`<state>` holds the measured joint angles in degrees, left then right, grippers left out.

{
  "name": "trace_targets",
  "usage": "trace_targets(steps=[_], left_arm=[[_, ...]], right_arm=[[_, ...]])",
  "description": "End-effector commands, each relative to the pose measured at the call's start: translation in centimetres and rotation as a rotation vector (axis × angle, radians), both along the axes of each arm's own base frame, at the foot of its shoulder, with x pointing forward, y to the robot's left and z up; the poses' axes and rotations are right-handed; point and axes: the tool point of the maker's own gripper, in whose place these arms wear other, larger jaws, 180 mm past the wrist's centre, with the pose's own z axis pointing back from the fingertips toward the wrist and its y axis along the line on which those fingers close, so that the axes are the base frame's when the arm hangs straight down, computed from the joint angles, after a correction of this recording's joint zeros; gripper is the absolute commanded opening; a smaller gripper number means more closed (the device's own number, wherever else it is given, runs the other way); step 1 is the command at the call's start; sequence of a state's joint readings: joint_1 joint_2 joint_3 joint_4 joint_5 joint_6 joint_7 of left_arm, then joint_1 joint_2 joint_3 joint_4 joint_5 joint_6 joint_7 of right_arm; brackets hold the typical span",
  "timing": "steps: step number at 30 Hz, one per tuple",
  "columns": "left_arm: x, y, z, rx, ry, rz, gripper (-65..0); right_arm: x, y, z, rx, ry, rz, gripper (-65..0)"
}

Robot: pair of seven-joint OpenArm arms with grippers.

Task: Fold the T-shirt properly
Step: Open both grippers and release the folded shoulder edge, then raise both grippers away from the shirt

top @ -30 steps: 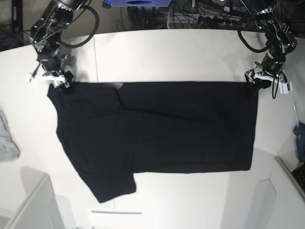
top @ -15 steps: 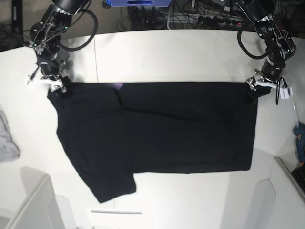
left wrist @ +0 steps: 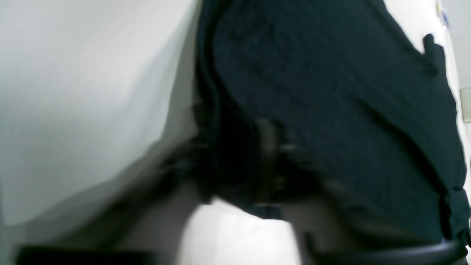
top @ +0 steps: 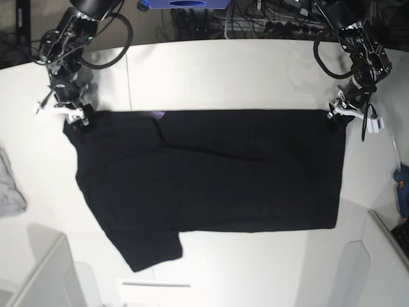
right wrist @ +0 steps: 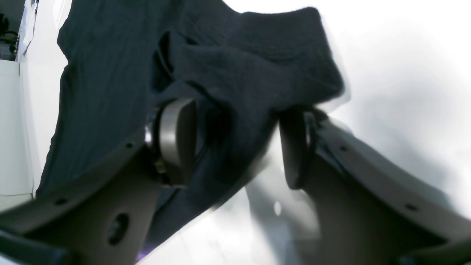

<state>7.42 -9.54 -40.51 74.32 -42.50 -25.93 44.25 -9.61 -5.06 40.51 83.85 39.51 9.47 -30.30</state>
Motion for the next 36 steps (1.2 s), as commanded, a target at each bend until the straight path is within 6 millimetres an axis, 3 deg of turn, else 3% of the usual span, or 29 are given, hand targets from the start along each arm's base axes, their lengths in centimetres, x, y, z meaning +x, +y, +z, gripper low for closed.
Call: trace_targets(steps=[1,3,5,12,17,36], left_arm=[[-1.0,0.0,-0.9,0.012,0.069,-0.019,-56.4],[-1.0,0.0,-0.9,0.012,0.069,-0.019,-65.0],[-1.1,0.0,-1.0,0.012,0.073,-0.017,-65.0],[-1.4,0.9,-0.7,0.039,0.082,-0.026,-65.0],[-3.2,1.8,0.3,0.107,0.096,-0.051,-65.0],[-8.7,1.5,2.0,0.216,0.155,-0.127,-65.0]], right_arm=[[-0.9,-0.1,-0.8,-0.004,0.052,-0.001,-38.3],[-0.8,-0.2,-0.7,-0.005,0.048,-0.001,-50.9],[-0.5,-0.2,-0.6,-0.003,0.043,-0.002,-65.0],[-0.3,-0.3,-0.1,-0.014,0.030,0.000,-65.0],[-1.0,-0.8,1.2,-0.054,0.017,0.007,-65.0],[-6.8,-1.7,2.3,-0.151,0.087,0.030,-65.0]])
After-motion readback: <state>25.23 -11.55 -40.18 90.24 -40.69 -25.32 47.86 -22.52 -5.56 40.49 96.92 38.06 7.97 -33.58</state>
